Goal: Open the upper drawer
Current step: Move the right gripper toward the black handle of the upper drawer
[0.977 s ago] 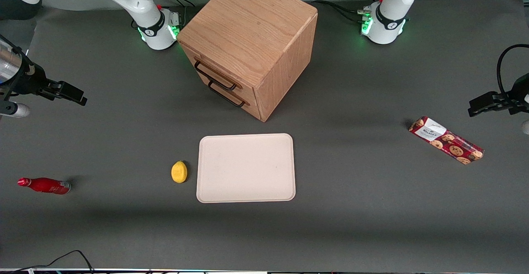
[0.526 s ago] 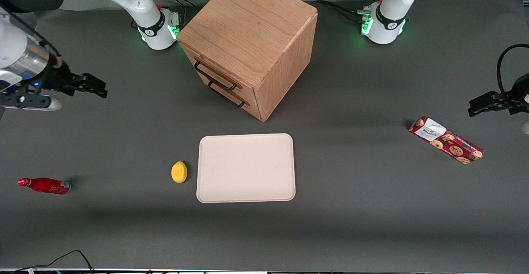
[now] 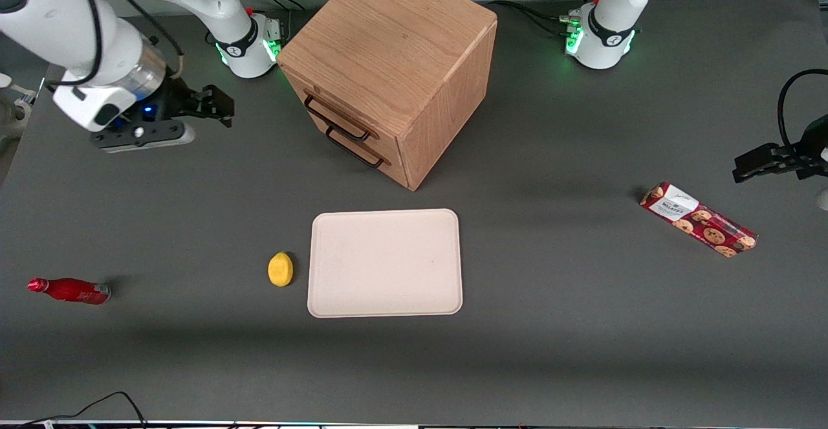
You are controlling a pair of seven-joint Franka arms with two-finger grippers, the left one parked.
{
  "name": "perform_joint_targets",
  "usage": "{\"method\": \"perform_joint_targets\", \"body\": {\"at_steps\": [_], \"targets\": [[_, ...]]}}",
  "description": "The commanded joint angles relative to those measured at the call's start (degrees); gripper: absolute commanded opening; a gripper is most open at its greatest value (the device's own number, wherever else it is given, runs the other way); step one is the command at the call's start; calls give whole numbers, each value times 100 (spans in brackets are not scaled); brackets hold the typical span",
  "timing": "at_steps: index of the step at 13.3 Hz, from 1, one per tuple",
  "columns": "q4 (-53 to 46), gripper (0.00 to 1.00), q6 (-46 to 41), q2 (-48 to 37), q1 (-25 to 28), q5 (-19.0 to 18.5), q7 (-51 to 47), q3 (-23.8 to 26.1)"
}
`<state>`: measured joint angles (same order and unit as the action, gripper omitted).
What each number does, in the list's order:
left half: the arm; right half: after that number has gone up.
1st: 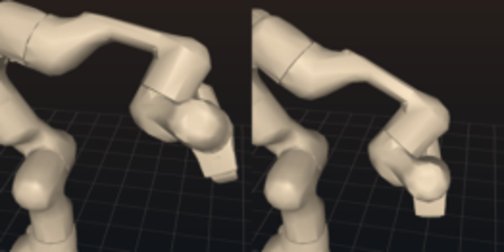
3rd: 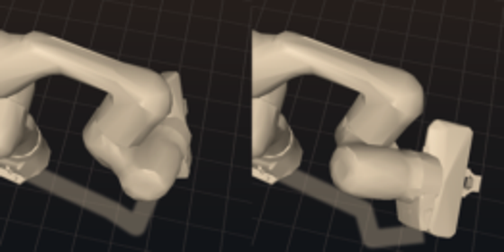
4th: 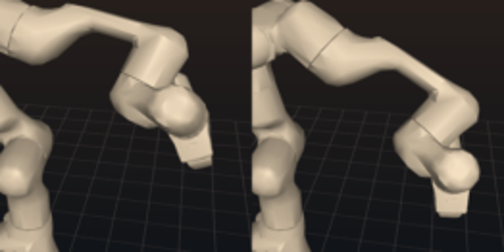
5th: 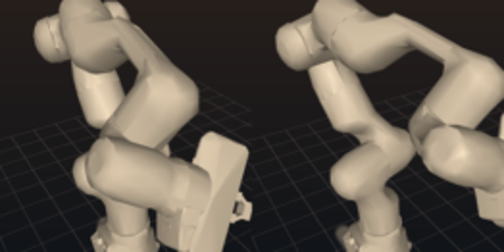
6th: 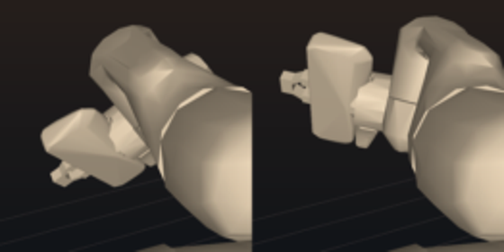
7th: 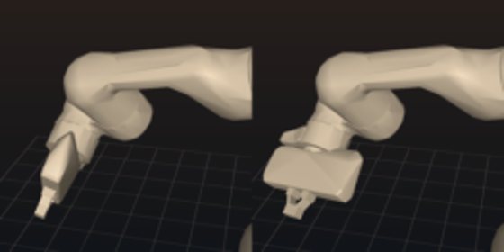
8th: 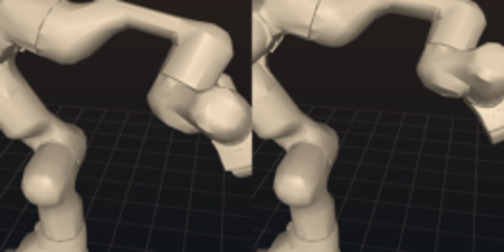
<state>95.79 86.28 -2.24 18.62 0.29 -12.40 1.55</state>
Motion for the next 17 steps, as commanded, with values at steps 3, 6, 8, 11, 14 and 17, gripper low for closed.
{"method": "perform_joint_targets", "body": {"at_steps": [3,6,8,11,14,17], "targets": [[-113,100,-147,4,791,322,1,-111],[-272,100,-103,92,1318,340,1,-250],[-272,100,-94,127,1469,533,114,-357],[-245,100,-94,162,1469,551,553,-374],[-192,100,-94,320,1391,1110,1386,-505],[-35,100,-103,531,1399,1710,2292,-1006]]}}
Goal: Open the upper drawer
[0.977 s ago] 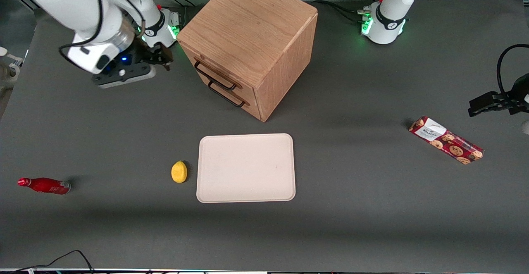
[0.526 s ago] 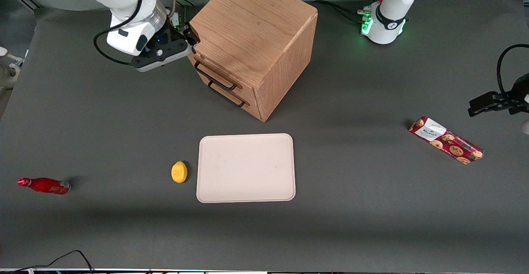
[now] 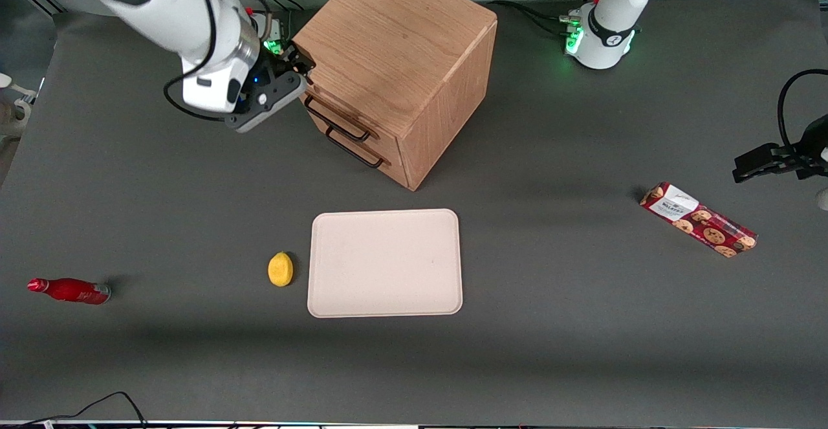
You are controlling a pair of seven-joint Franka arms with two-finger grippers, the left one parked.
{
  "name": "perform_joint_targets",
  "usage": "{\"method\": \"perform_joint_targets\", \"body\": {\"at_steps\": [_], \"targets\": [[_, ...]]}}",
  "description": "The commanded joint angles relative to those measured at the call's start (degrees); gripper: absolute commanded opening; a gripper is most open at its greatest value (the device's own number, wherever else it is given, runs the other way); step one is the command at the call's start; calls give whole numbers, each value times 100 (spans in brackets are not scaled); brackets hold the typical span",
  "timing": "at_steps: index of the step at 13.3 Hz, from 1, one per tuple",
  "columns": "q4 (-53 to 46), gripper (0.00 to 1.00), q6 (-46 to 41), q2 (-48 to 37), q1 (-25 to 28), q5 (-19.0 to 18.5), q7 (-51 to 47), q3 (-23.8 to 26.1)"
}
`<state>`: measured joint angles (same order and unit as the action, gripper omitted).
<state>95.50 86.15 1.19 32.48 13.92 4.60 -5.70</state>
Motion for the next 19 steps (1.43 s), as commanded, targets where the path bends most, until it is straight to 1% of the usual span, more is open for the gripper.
{"method": "perform_joint_targets", "body": {"at_steps": [1,3,6,11,13,16,19], "targets": [[3,100,-90,267,13,392,742,-352],[100,100,-90,294,30,506,753,-362],[407,100,112,346,56,515,770,-283],[1118,100,1077,382,65,515,779,68],[1295,100,1368,382,65,515,849,121],[1479,100,1606,408,65,515,1165,130],[1559,100,1650,434,65,515,1245,139]]}}
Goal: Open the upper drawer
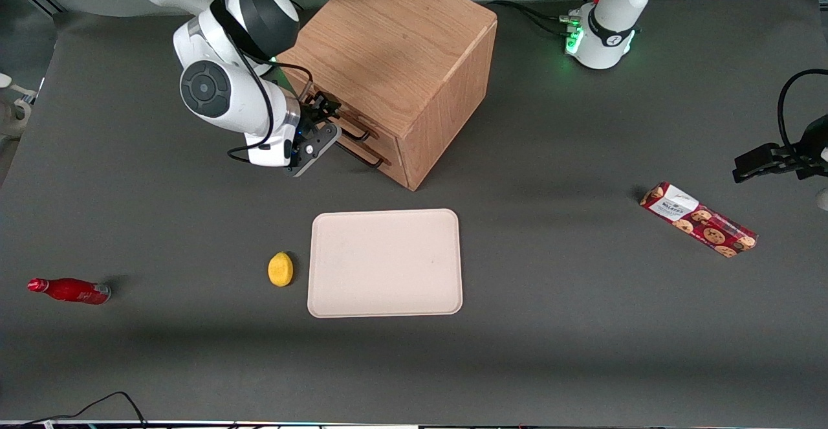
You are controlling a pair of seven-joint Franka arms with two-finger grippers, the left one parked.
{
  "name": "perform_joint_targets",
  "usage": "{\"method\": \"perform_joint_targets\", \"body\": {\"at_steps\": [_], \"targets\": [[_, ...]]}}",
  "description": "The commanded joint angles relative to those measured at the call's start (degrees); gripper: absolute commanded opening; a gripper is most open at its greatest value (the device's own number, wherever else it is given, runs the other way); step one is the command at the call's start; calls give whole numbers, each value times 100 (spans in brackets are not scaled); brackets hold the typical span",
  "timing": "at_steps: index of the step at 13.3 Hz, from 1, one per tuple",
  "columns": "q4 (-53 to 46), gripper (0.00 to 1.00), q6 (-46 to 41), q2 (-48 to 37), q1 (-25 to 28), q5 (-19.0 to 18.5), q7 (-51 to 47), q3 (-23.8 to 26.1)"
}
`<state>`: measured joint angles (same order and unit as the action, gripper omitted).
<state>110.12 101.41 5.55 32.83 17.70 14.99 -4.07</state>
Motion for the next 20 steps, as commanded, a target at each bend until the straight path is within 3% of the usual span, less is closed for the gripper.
{"method": "perform_joint_targets", "body": {"at_steps": [1,12,20], "targets": [[150,100,177,16,39,137,284,-7],[344,100,810,201,22,76,1497,73],[133,100,1021,500,-321,67,2165,-6]]}}
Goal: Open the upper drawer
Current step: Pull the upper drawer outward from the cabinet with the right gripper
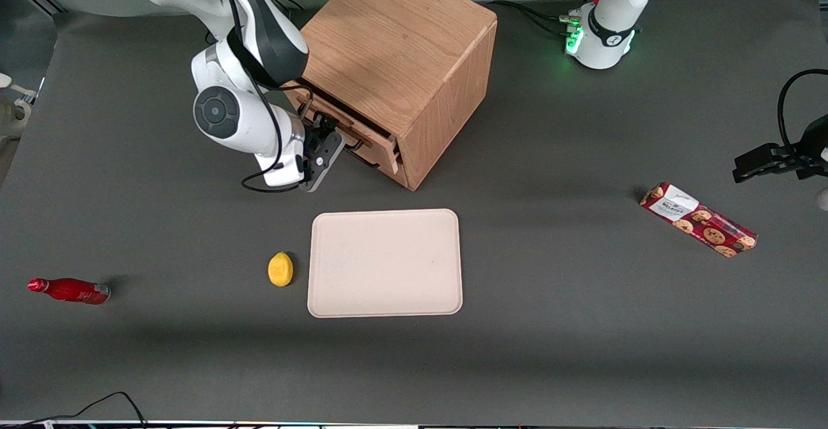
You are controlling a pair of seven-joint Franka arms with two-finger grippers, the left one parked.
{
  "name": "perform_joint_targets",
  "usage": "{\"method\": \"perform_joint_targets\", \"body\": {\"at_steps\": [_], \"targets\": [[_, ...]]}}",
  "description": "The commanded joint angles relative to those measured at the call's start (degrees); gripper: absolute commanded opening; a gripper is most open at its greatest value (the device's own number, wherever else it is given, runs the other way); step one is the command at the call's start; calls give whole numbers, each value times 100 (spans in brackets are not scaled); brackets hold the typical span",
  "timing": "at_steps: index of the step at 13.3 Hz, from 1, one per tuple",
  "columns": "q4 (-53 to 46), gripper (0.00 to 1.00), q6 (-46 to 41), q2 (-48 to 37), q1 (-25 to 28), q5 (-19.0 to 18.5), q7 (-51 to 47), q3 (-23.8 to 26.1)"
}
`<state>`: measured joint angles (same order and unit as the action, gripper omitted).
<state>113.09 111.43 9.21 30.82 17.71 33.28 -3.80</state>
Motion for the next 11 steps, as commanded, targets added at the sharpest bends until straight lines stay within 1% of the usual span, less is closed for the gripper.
{"method": "perform_joint_targets", "body": {"at_steps": [1,4,8,11], "targets": [[-208,100,19,186,-181,58,415,-94],[-357,100,19,300,-330,66,679,-147],[-691,100,10,564,-506,66,1074,-384],[-911,100,19,731,-655,58,1303,-384]]}}
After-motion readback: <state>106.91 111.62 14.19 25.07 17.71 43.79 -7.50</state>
